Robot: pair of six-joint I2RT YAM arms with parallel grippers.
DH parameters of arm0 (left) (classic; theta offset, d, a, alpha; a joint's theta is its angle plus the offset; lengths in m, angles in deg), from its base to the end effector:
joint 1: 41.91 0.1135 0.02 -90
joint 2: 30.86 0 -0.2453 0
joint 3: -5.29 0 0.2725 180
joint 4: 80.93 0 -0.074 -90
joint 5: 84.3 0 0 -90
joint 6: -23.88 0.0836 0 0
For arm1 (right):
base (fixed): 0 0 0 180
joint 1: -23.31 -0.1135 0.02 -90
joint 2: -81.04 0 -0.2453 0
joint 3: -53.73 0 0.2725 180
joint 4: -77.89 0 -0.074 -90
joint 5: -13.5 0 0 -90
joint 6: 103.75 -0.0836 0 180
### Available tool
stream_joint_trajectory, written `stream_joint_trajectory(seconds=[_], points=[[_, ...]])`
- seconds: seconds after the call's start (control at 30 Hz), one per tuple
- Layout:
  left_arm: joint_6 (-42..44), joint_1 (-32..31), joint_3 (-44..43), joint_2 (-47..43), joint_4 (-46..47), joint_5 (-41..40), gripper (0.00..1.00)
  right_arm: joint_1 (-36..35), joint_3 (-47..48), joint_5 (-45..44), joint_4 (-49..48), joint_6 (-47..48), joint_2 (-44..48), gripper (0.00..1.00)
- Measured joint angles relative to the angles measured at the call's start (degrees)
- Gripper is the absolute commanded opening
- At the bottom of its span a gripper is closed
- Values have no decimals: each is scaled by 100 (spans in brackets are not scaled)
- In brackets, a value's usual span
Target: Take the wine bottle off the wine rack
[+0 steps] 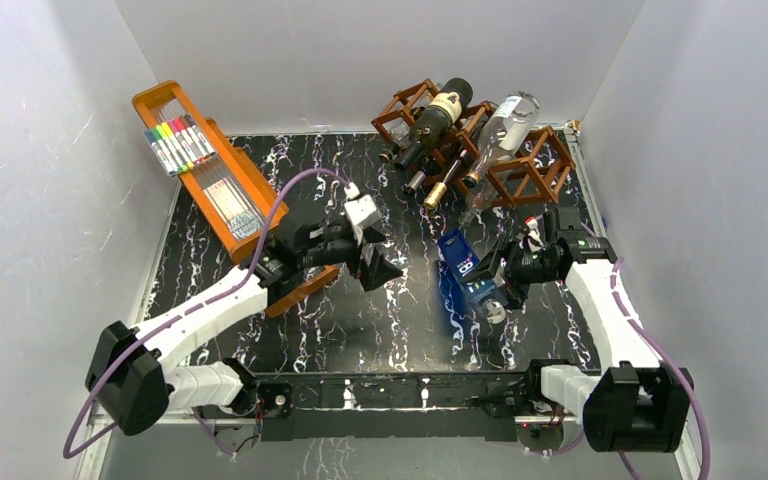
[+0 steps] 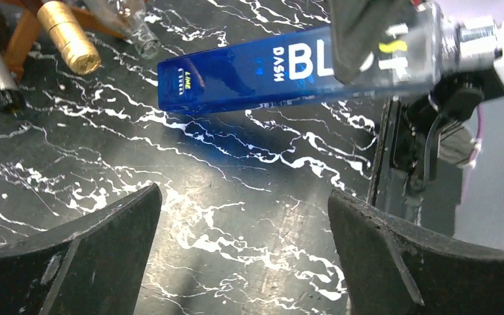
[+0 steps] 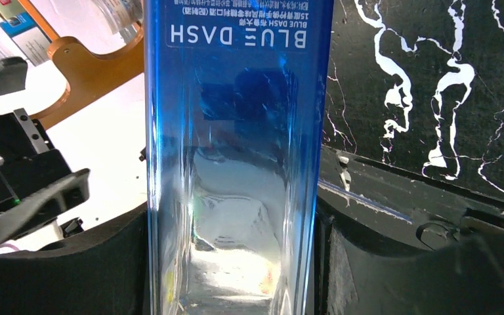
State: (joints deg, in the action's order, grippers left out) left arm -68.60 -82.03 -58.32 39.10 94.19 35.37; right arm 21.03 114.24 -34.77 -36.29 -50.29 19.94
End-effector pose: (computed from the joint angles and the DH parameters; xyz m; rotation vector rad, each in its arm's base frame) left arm 0.2414 -0.2576 0.2853 0.9550 1.5838 -0.9849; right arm 0.2261 0.0647 0.2005 0.6034 2.7039 1.1844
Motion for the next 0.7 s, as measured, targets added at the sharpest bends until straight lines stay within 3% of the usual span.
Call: stream_joint_trajectory(seconds=[0.3,0.7], points=[[1867,-693,691,-188,1047,94,98,-90,476,243,125,278,-459,0],[3193,-1547,935,1453,2992,-649,98,-487,774,271,474,498,-756,0]])
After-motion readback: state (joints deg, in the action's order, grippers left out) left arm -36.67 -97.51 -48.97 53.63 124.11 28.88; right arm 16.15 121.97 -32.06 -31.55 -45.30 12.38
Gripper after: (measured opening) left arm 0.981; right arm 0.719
